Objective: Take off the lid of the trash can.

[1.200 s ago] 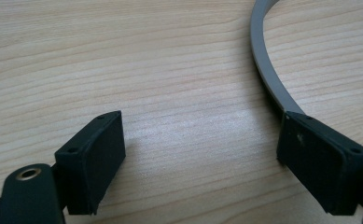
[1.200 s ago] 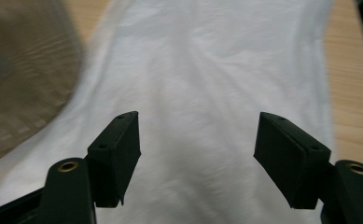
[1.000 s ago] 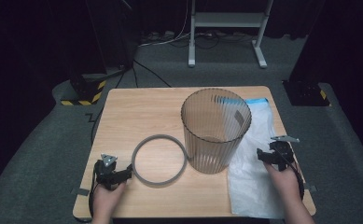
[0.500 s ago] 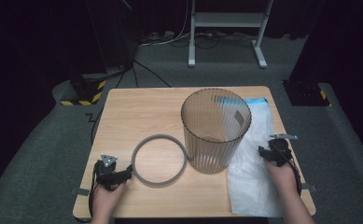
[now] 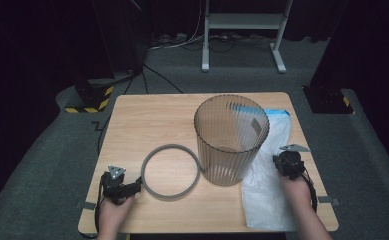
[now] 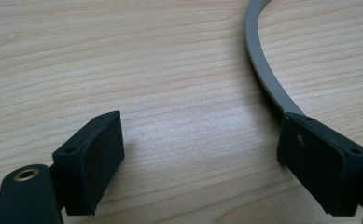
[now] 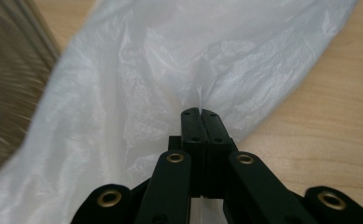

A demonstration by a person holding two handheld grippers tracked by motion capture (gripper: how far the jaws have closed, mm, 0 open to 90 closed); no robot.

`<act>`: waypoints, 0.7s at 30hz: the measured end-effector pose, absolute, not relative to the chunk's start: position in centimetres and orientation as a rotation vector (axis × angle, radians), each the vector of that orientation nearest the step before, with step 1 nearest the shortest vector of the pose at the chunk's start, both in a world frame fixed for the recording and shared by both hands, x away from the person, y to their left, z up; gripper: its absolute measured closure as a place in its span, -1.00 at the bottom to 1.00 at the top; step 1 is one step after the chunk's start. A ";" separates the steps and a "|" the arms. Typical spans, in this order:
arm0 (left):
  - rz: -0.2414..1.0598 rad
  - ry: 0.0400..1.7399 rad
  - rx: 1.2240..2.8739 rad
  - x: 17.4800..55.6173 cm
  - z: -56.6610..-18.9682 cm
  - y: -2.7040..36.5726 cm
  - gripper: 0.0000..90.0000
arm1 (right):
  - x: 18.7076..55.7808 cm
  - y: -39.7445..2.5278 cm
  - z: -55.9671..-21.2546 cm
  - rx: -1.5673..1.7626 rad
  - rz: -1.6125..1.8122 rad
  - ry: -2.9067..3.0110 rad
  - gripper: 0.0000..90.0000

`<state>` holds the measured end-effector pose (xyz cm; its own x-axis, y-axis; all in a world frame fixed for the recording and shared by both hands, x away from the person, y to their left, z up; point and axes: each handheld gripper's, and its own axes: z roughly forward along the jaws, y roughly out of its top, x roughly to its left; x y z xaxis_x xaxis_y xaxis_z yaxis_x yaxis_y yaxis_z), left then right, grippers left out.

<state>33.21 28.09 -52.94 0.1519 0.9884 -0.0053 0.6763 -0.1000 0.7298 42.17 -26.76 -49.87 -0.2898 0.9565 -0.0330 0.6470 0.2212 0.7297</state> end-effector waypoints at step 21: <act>0.693 1.555 1.797 32.8 -52.8 28.4 -0.68 | 37.8 -27.3 -42.2 1.347 1.292 1.702 0.98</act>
<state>32.76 28.37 -52.77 0.1550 0.9876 -0.0255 0.6416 -0.0810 0.7627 37.83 -27.31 -42.16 -0.2996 0.9481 0.1065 0.3574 0.0080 0.9339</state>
